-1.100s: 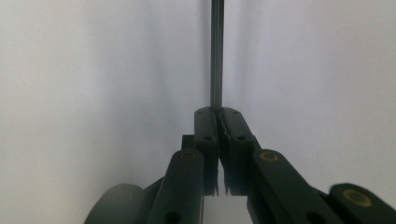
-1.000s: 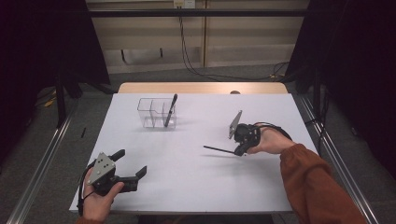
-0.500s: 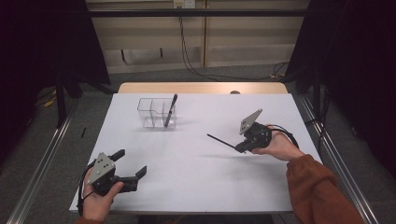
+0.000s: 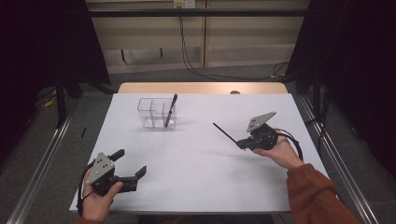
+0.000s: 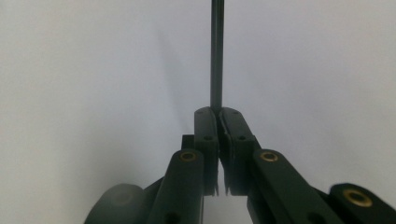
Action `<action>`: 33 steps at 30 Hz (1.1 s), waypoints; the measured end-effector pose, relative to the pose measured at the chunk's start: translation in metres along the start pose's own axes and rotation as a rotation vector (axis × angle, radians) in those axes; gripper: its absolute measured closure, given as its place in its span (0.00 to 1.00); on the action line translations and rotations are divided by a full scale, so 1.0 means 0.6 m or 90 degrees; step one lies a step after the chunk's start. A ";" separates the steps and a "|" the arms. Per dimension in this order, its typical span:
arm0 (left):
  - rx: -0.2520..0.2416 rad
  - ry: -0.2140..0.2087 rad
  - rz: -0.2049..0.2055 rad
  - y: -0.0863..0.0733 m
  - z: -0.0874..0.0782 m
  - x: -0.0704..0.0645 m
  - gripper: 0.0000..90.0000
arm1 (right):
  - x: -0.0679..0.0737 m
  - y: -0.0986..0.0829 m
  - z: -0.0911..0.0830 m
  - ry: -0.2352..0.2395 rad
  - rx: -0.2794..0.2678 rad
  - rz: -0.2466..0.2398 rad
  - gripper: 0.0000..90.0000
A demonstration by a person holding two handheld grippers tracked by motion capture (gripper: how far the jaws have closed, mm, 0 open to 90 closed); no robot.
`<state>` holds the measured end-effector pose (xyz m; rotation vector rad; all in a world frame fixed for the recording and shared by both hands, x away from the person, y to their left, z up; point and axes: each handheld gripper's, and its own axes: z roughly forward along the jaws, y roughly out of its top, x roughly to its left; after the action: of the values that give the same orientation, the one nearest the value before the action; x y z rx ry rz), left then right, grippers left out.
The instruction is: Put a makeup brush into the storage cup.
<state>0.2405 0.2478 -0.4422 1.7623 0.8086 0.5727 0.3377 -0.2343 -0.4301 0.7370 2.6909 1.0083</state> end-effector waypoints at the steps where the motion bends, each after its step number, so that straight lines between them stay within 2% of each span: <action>1: 0.001 0.002 0.001 0.000 0.000 0.000 0.03 | 0.001 -0.002 -0.001 0.005 -0.008 0.004 0.96; 3: 0.000 0.008 0.007 0.002 -0.003 0.002 0.03 | 0.003 -0.004 -0.003 0.010 -0.018 0.009 0.96; 7: -0.008 0.010 -0.002 0.002 -0.009 0.003 0.03 | 0.007 -0.012 -0.002 0.006 -0.026 0.014 0.96; 13: -0.009 -0.001 -0.003 0.003 -0.006 0.001 0.03 | 0.005 -0.022 -0.014 -0.009 -0.096 0.041 0.96; 20: -0.010 -0.017 0.002 0.005 -0.004 -0.004 0.03 | 0.005 -0.034 -0.024 -0.008 -0.157 0.072 0.96; 22: -0.010 -0.020 0.001 0.006 -0.003 -0.006 0.03 | 0.008 -0.033 -0.027 0.004 -0.169 0.076 0.96; 25: -0.008 -0.044 -0.003 0.009 -0.001 -0.009 0.04 | 0.015 -0.030 -0.028 0.015 -0.168 0.075 0.96; 26: -0.012 -0.046 -0.005 0.010 0.000 -0.011 0.04 | 0.018 -0.029 -0.028 0.013 -0.165 0.076 0.96; 33: -0.016 -0.058 0.012 0.020 0.008 -0.021 0.04 | 0.033 -0.017 -0.029 0.054 -0.175 0.068 0.96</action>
<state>0.2386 0.2327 -0.4325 1.7621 0.7194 0.5099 0.3108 -0.2406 -0.4234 0.8030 2.5279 1.4305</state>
